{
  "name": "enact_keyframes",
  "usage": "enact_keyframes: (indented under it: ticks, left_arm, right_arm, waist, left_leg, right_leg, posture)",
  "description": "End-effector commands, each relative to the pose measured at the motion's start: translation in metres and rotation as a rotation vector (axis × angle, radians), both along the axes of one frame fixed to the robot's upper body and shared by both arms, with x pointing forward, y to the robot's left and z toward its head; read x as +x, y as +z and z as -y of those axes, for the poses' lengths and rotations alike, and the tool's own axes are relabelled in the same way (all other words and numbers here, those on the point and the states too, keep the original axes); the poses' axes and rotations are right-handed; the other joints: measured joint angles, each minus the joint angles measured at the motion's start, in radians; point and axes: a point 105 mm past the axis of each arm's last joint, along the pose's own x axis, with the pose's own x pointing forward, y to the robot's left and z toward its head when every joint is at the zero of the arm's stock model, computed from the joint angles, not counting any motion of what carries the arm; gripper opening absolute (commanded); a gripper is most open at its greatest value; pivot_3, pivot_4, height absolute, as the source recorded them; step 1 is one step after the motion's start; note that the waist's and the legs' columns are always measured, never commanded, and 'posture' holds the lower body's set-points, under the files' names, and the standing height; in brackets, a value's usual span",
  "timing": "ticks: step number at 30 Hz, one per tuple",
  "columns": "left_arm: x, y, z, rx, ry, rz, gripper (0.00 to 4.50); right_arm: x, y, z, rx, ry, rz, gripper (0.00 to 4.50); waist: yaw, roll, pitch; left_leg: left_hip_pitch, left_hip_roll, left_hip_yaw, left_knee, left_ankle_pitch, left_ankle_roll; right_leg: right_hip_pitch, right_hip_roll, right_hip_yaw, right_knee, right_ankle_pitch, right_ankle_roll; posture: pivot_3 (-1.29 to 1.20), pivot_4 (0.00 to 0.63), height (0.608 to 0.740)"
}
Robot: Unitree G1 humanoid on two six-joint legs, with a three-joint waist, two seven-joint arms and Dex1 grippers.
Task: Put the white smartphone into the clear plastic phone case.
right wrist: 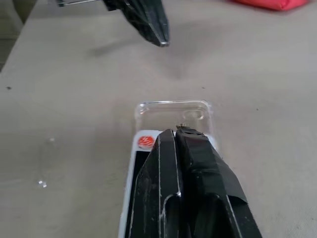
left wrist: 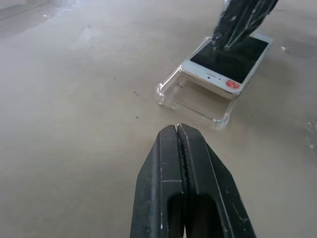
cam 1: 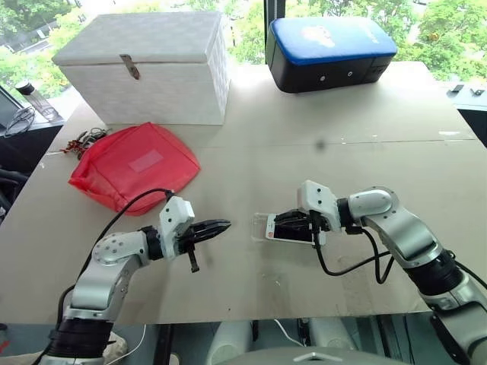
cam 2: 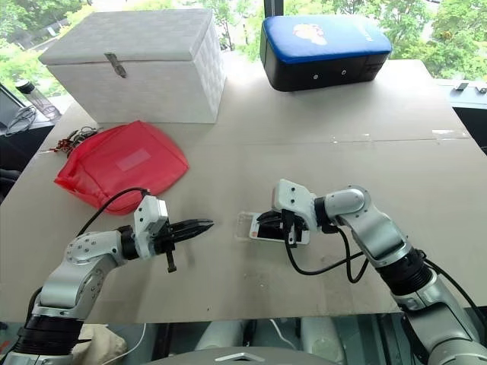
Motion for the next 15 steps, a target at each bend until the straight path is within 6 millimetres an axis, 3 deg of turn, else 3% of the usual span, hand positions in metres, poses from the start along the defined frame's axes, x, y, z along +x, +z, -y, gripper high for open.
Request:
enact_keyframes:
  ticks: [1, 6, 15]
  left_arm:
    - [0.001, 0.005, 0.001, 0.001, -0.017, 0.024, 0.0]
    - [0.001, 0.006, 0.001, 0.003, -0.021, 0.024, 0.0]
    - [-0.001, 0.007, 0.001, 0.004, -0.017, 0.021, 0.0]
  right_arm:
    - [-0.008, 0.002, 0.001, -0.016, 0.04, 0.008, 0.02]
    - [-0.009, -0.017, 0.007, -0.112, 0.066, -0.007, 0.02]
    - [0.009, -0.052, 0.016, -0.263, 0.034, 0.007, 0.02]
  waist:
    - [0.0, 0.0, 0.0]
    - [0.0, 0.0, 0.0]
    - [0.0, -0.001, -0.001]
  left_leg:
    - [0.0, 0.0, 0.0, 0.0, 0.0, 0.0]
    - [0.0, 0.0, 0.0, 0.0, 0.0, 0.0]
    - [0.002, 0.0, 0.0, 0.0, 0.0, 0.0]
  right_leg:
    - [0.0, 0.0, 0.0, 0.0, 0.0, 0.0]
    - [0.0, 0.0, 0.0, 0.0, 0.0, 0.0]
    - [0.001, 0.0, 0.0, 0.0, 0.0, 0.0]
  posture:
    - [0.0, 0.15, 0.74]
    - [0.0, 0.15, 0.74]
    - [0.0, 0.15, 0.74]
